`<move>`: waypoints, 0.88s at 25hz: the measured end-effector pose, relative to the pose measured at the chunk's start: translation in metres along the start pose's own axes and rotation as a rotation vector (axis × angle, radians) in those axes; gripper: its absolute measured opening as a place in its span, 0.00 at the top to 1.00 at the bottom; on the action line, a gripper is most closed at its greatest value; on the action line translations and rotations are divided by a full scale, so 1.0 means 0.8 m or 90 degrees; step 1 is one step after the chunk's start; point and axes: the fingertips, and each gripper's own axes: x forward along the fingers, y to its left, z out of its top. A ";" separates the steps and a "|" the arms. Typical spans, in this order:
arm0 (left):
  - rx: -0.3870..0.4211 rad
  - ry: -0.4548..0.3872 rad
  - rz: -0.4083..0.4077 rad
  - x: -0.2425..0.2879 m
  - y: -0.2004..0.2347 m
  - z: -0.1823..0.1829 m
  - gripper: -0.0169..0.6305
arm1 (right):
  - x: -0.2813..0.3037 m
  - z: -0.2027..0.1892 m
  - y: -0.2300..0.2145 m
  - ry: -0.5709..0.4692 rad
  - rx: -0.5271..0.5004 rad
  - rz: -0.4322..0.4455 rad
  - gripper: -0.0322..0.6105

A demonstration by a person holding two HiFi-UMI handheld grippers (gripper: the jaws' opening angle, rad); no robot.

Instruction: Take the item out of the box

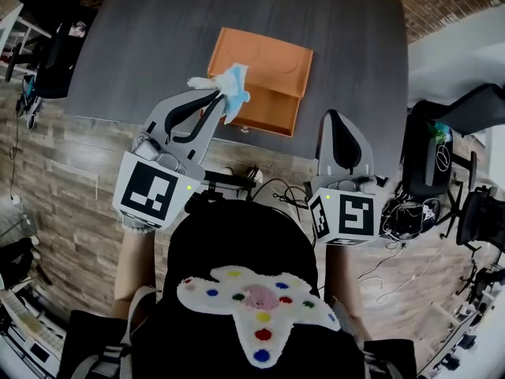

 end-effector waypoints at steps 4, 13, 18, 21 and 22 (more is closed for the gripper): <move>0.001 0.001 -0.003 0.000 -0.003 0.001 0.96 | -0.001 0.000 0.002 0.001 -0.004 0.004 0.94; 0.011 0.004 -0.014 0.002 -0.012 -0.002 0.96 | -0.003 -0.006 0.003 0.009 -0.015 0.004 0.94; 0.009 0.001 -0.014 -0.001 -0.011 -0.004 0.96 | -0.004 -0.007 0.007 0.012 -0.018 0.003 0.94; 0.008 0.002 -0.015 -0.003 -0.009 -0.005 0.96 | -0.003 -0.005 0.011 0.012 -0.024 0.003 0.94; 0.008 0.003 -0.018 -0.002 -0.010 -0.005 0.96 | -0.003 -0.005 0.011 0.012 -0.025 0.003 0.94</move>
